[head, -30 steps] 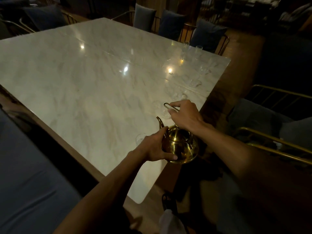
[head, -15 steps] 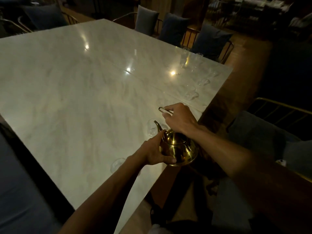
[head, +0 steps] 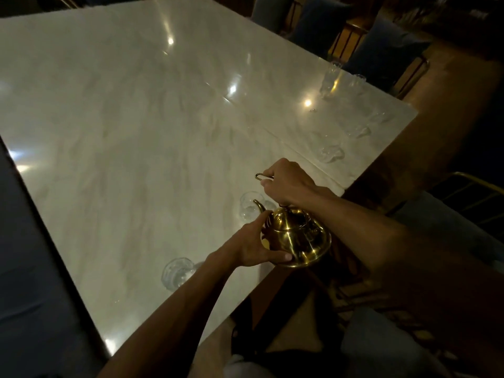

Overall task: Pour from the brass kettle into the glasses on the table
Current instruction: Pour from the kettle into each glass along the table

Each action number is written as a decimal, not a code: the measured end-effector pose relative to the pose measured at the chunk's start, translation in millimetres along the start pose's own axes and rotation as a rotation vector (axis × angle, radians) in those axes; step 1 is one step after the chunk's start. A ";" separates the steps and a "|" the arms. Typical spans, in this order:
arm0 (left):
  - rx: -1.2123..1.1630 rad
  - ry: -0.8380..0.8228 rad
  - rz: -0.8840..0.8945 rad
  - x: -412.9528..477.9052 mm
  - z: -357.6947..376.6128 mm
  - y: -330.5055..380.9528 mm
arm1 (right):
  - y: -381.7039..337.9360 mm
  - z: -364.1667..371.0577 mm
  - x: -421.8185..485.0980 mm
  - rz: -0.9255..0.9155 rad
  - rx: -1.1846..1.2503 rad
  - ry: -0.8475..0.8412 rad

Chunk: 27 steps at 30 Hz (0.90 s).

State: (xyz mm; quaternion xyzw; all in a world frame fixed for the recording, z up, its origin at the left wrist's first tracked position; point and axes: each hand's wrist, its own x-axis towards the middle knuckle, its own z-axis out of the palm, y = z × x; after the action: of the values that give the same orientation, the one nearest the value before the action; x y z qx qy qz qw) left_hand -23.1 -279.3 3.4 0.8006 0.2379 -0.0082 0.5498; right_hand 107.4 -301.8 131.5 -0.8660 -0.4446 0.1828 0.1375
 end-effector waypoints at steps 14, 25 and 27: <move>-0.006 -0.010 -0.019 19.3 -0.7 -5.1 | 9.2 6.8 26.9 0.046 -0.033 -0.053; -0.011 -0.025 0.006 24.9 3.9 -1.2 | 17.1 4.9 30.2 0.054 -0.026 -0.062; -0.012 -0.026 0.004 25.6 4.2 -2.1 | 18.3 5.2 30.2 0.056 -0.024 -0.062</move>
State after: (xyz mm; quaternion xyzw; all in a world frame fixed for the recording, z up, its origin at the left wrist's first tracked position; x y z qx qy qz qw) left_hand -0.1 -272.9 -7.2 0.7975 0.2292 -0.0161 0.5578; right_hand 134.5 -287.0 113.7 -0.8735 -0.4267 0.2081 0.1080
